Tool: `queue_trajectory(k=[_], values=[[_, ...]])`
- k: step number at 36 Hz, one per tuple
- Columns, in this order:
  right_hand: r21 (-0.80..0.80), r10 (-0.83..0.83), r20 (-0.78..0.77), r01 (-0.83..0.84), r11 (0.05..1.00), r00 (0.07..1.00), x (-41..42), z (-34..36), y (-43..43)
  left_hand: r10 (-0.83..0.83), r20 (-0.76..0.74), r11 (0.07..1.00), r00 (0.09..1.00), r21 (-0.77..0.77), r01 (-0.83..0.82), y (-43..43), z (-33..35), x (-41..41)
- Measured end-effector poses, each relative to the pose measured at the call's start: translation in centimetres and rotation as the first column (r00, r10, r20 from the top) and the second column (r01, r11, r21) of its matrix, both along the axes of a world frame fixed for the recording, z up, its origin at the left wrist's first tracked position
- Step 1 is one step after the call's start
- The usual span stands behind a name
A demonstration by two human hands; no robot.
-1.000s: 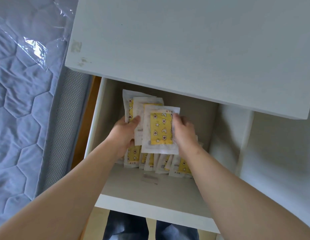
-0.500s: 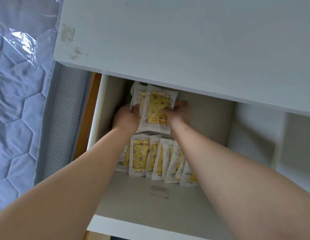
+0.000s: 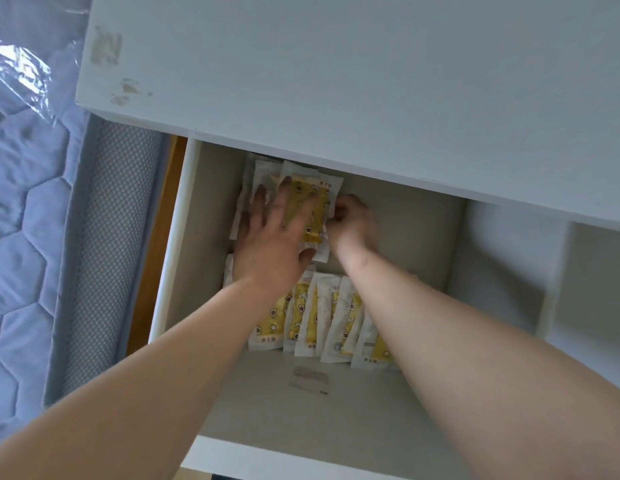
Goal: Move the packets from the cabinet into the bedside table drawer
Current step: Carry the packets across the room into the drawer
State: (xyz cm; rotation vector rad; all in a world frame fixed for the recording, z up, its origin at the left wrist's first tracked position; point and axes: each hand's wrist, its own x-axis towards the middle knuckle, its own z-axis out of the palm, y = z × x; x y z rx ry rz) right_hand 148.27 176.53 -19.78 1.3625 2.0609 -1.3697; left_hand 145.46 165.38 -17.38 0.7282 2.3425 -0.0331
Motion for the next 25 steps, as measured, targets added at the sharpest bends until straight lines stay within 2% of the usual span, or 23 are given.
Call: queue_trajectory(k=[4, 8, 10, 12, 15, 18, 20, 25], values=[[-0.007, 0.048, -0.033, -0.048, 0.999, 0.998, 0.9, 0.6, 0.5, -0.086, 0.089, 0.990, 0.992, -0.101, 0.095, -0.4, -1.0, -0.9], [0.129, 0.148, 0.110, -0.162, 0.978, 0.983, 4.4, 2.5, 2.9, -0.130, 0.019, 0.980, 0.991, -0.151, 0.131, -0.6, -0.3, -0.3], [0.169, 0.174, 0.180, -0.205, 0.964, 0.968, 6.7, 3.6, 4.1, -0.163, -0.070, 0.980, 0.984, -0.129, 0.154, -0.1, 0.5, 0.7], [0.166, 0.179, 0.237, -0.222, 0.961, 0.955, 8.7, 4.7, 4.6, -0.174, -0.091, 0.985, 0.981, -0.020, 0.173, 0.6, 1.2, 1.9], [0.088, 0.320, 0.349, -0.371, 0.924, 0.881, 11.2, 5.5, 4.5, -0.262, 0.030, 0.962, 0.965, 0.090, 0.259, 2.0, 1.2, 4.0], [-0.016, 0.488, 0.441, -0.537, 0.843, 0.753, 12.7, 5.5, 3.9, -0.323, 0.191, 0.946, 0.927, 0.039, 0.321, 3.3, 0.4, 6.2], [-0.050, 0.549, 0.460, -0.598, 0.800, 0.698, 13.2, 5.2, 3.7, -0.326, 0.225, 0.942, 0.918, -0.007, 0.336, 4.0, -0.1, 7.3], [0.029, 0.553, 0.443, -0.628, 0.778, 0.706, 13.3, 4.2, 3.9, -0.224, 0.234, 0.974, 0.946, 0.008, 0.228, 4.8, -0.5, 7.5]])
